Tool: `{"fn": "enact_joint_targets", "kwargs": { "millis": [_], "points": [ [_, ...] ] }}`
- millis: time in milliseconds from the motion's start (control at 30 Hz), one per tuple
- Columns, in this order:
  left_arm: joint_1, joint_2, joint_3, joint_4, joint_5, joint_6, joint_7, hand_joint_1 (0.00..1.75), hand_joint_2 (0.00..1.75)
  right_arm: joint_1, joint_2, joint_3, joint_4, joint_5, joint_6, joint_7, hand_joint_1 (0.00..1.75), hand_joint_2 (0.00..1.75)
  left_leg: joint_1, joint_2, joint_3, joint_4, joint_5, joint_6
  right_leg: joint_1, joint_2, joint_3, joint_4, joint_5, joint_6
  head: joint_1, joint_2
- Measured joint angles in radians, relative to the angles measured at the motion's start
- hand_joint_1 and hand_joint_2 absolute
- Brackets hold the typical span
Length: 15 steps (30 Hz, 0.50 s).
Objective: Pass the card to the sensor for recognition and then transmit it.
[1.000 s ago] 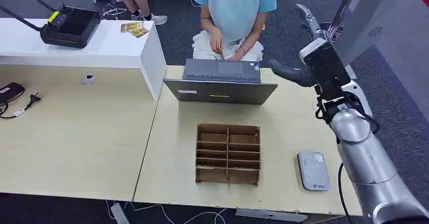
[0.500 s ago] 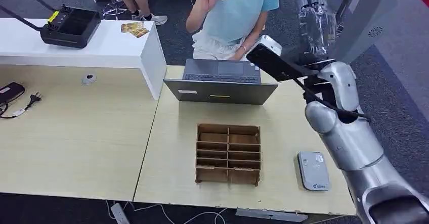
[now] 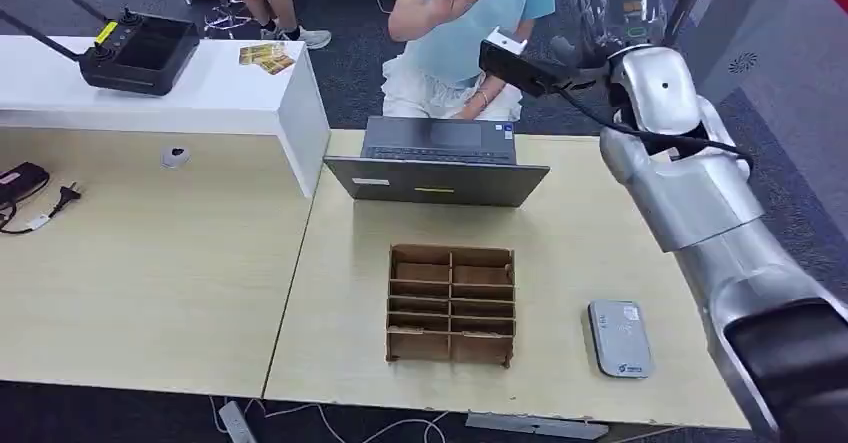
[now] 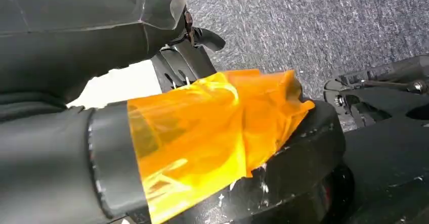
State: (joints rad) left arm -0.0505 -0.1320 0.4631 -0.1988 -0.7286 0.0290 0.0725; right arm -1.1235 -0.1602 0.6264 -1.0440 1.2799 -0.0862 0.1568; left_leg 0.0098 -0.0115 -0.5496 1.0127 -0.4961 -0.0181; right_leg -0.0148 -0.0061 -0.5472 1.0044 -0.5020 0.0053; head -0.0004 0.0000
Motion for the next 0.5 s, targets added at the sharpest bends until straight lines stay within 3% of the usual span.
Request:
{"fn": "enact_joint_targets", "kwargs": {
  "millis": [333,367,400,433,500],
  "points": [
    [-0.006,0.0,0.0,0.0,-0.009,-0.005,0.002,0.0,0.0,-0.059,0.038,0.026,0.201,0.021,-0.007,0.008,0.0,1.75,0.0,0.0,0.0,0.0,0.0,0.0,0.0,0.0,0.0,0.0,0.0,0.0,0.0,0.0],
    [-0.006,0.0,0.0,0.0,-0.009,-0.005,0.002,0.0,0.0,-0.06,0.04,0.026,0.218,0.013,-0.022,0.007,0.19,1.75,0.0,0.0,0.0,0.0,0.0,0.0,0.0,0.0,0.0,0.0,0.0,0.0,0.0,0.0],
    [-0.006,0.0,0.0,0.0,-0.01,-0.005,0.002,0.0,0.0,-0.06,0.041,0.025,0.23,0.003,-0.036,0.004,1.34,1.75,0.0,0.0,0.0,0.0,0.0,0.0,0.0,0.0,0.0,0.0,0.0,0.0,0.0,0.0],
    [-0.006,0.0,0.0,0.0,-0.011,-0.005,0.002,0.0,0.0,-0.06,0.042,0.022,0.241,-0.003,-0.046,0.001,1.34,1.75,0.0,0.0,0.0,0.0,0.0,0.0,0.0,0.0,0.0,0.0,0.0,0.0,0.0,0.0],
    [-0.006,0.0,0.0,0.0,-0.013,-0.005,0.002,0.0,0.0,-0.06,0.042,0.016,0.255,-0.012,-0.055,0.001,1.73,1.75,0.0,0.0,0.0,0.0,0.0,0.0,0.0,0.0,0.0,0.0,0.0,0.0,0.0,0.0]
  ]
}}
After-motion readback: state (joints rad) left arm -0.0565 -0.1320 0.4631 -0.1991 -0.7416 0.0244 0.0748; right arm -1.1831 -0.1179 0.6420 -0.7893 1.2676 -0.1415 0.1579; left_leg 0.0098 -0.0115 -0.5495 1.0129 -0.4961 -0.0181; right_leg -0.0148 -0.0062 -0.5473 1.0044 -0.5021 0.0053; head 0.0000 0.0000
